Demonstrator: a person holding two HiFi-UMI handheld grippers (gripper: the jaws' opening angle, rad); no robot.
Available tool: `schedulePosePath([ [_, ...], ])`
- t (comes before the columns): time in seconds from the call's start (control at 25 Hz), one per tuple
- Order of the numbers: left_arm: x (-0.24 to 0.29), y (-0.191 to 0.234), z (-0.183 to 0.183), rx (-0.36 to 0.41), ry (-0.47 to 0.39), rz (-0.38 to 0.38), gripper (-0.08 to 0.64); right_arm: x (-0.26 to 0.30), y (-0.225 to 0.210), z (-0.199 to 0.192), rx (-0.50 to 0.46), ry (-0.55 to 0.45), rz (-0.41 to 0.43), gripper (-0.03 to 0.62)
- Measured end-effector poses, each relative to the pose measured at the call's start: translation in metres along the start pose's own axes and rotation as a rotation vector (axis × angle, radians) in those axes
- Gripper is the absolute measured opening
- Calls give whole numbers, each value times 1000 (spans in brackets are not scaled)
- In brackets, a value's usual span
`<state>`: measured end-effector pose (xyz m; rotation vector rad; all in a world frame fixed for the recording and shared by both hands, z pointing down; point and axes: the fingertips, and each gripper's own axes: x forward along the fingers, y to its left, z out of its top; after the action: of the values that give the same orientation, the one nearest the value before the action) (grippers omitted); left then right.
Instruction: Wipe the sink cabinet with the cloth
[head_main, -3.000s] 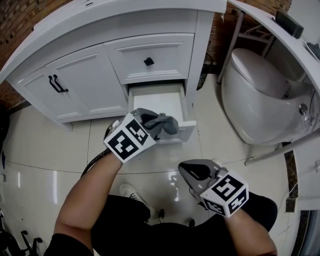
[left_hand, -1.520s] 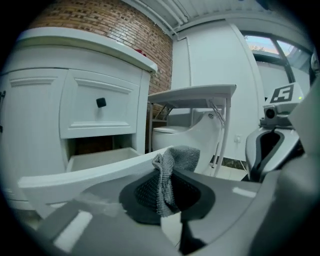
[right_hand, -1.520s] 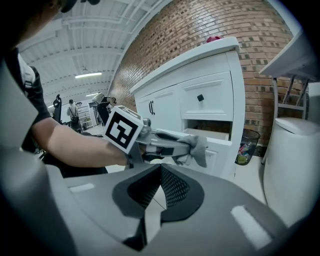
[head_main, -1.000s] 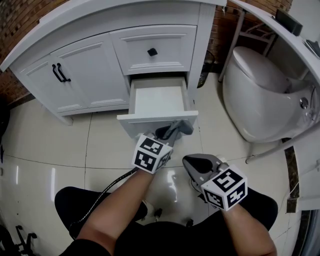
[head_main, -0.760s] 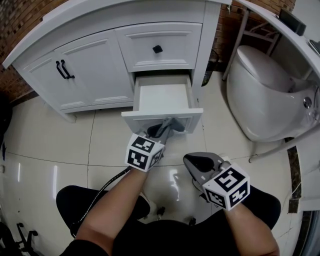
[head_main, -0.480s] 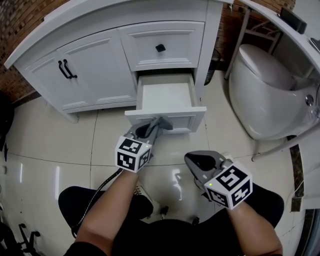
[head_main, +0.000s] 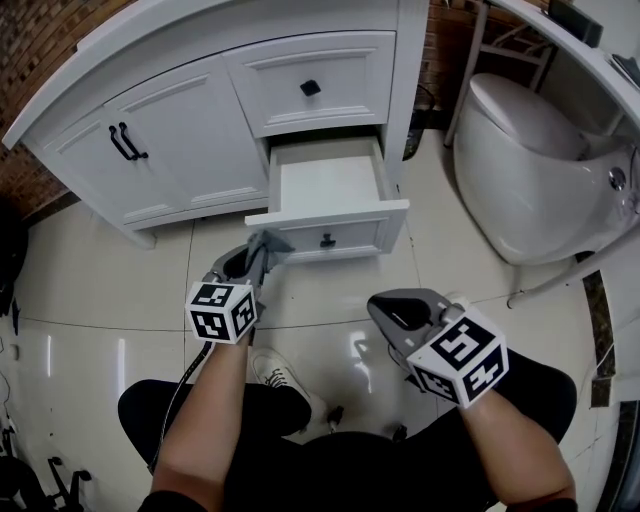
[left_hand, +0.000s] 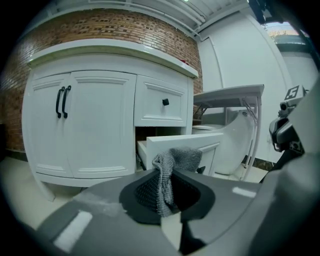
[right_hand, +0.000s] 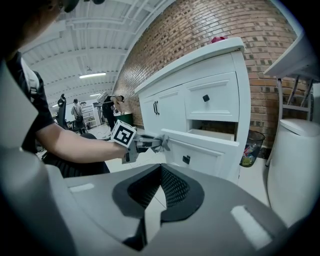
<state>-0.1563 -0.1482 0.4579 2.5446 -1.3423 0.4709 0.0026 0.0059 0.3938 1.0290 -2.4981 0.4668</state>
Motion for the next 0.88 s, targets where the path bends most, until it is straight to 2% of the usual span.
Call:
schedulePosePath([
  [0.12,3,-13,-3,-1,-6,-31,37,-2,-3,-4,2,3,-8,5],
  [0.28,17,-52,-14,26,-16,-136,37,-7,-11,-12,18,2,-22,5],
  [0.52,55,-122,-40,91,37,-243,38,-13,-22,-26,52,9,-30,5],
  [0.88,118,-197,-38,88,51,-349,38,-23,-29,-32,83,-6,-28,5],
])
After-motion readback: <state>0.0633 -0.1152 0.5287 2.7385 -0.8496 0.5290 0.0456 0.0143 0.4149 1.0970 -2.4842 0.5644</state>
